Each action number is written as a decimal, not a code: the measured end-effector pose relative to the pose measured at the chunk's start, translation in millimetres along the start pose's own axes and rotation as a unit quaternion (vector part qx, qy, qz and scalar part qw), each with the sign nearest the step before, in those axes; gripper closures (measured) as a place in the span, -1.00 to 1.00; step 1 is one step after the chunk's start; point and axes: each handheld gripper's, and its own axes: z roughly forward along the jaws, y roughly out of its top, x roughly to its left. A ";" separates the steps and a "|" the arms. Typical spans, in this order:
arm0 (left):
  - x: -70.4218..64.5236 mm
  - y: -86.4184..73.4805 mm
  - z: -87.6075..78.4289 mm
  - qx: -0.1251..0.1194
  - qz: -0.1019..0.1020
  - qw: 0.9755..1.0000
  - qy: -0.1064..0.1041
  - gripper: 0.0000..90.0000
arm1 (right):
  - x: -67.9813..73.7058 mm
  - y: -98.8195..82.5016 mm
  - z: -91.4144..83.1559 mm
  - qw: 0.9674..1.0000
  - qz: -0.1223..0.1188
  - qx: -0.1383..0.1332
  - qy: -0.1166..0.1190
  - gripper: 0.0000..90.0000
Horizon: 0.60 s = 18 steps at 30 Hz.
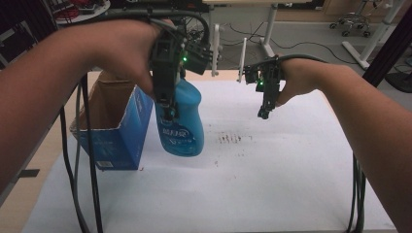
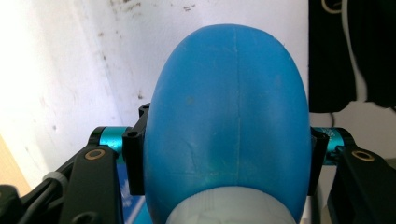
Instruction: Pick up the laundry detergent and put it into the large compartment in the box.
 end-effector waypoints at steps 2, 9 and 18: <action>0.0 -1.7 -4.7 0.001 -0.008 1.000 0.001 -0.16 | 0.0 0.2 0.2 1.000 -0.002 0.001 -0.001 -0.95; -1.7 -18.2 -38.3 -0.003 -0.086 0.996 0.015 -0.16 | 2.5 4.1 0.8 1.000 -0.011 0.000 -0.001 -0.95; -0.9 -48.3 -72.1 -0.011 -0.191 0.981 0.020 -0.15 | 5.7 6.2 -0.8 1.000 -0.016 -0.002 -0.003 -0.95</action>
